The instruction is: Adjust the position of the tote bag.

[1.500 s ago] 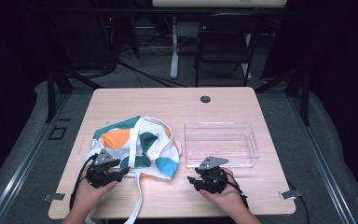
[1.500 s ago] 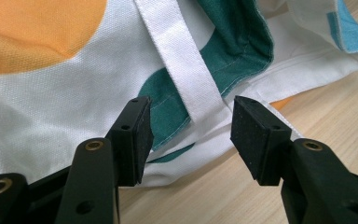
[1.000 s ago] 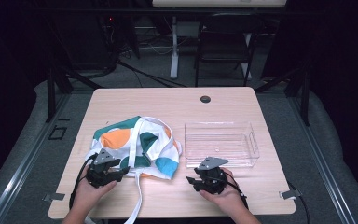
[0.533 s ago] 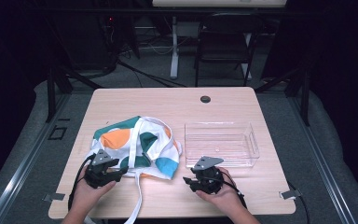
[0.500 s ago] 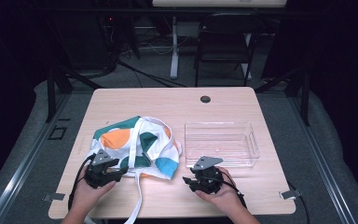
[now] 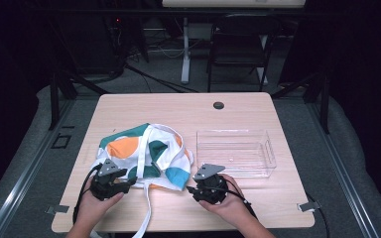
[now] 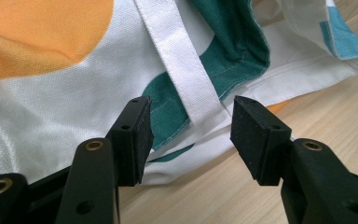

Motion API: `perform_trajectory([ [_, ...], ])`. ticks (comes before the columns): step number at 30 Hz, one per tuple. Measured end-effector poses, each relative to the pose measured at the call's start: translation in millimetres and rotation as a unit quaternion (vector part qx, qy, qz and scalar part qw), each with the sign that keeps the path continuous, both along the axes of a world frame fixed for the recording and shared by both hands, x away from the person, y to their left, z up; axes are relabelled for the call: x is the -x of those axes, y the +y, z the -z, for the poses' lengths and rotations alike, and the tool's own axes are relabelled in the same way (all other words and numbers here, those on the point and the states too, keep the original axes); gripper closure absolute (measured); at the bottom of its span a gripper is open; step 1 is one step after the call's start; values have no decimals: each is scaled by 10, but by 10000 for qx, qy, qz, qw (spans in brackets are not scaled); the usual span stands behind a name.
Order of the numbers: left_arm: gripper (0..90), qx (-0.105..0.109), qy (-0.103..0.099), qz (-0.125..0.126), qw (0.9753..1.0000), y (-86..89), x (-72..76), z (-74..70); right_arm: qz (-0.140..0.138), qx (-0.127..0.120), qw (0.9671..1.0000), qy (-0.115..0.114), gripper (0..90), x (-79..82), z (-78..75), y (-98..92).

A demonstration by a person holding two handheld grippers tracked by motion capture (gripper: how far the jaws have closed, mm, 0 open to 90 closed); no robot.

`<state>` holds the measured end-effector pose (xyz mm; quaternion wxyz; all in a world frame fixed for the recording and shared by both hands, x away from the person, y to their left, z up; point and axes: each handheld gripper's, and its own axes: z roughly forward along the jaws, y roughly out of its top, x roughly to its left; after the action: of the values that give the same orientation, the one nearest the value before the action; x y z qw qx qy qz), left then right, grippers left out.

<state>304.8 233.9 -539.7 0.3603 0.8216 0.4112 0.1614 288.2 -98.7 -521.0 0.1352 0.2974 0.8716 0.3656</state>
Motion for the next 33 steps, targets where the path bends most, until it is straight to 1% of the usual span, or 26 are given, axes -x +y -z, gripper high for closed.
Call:
perform_trajectory([
  [2,479,-4,2,3,10000,0,-1,1,30,-36,10000,24,611,-11,-1,32],
  [4,479,3,8,-4,10000,-2,1,3,10,-20,10000,38,611,-26,-7,64],
  [7,479,-7,9,-1,10000,-3,-1,5,14,-1,10000,8,611,-46,-18,98],
  [8,479,-9,10,0,10000,-3,-2,6,24,-28,10000,10,611,-54,-28,116],
  [9,479,-9,11,1,10000,-3,-2,7,37,-96,9999,-38,607,-71,-47,159],
  [12,478,-16,8,12,10000,0,-3,9,-44,-102,9999,-77,600,-97,-87,220],
  [13,478,-16,8,12,10000,0,-3,9,-44,-102,9999,-77,600,-97,-87,220],
  [16,478,-27,-6,0,10000,0,-4,13,-85,-123,9998,-108,596,-129,-118,313],
  [19,478,-23,0,4,10000,0,-4,14,-112,-106,9998,-117,595,-142,-140,360],
  [21,478,-40,-4,16,10000,3,-5,13,-157,-127,9996,-186,592,-166,-176,429],
  [24,478,-12,9,-1,10000,2,-4,16,-206,-107,9995,-209,589,-184,-207,474],
  [25,478,-24,3,13,10000,6,-5,15,-231,-94,9994,-249,585,-203,-233,524],
  [29,478,-14,17,9,10000,10,-5,16,-295,-62,9991,-310,561,-250,-283,621],
  [33,478,-16,31,-4,10000,13,-4,18,-337,-24,9989,-338,547,-293,-309,694],
])
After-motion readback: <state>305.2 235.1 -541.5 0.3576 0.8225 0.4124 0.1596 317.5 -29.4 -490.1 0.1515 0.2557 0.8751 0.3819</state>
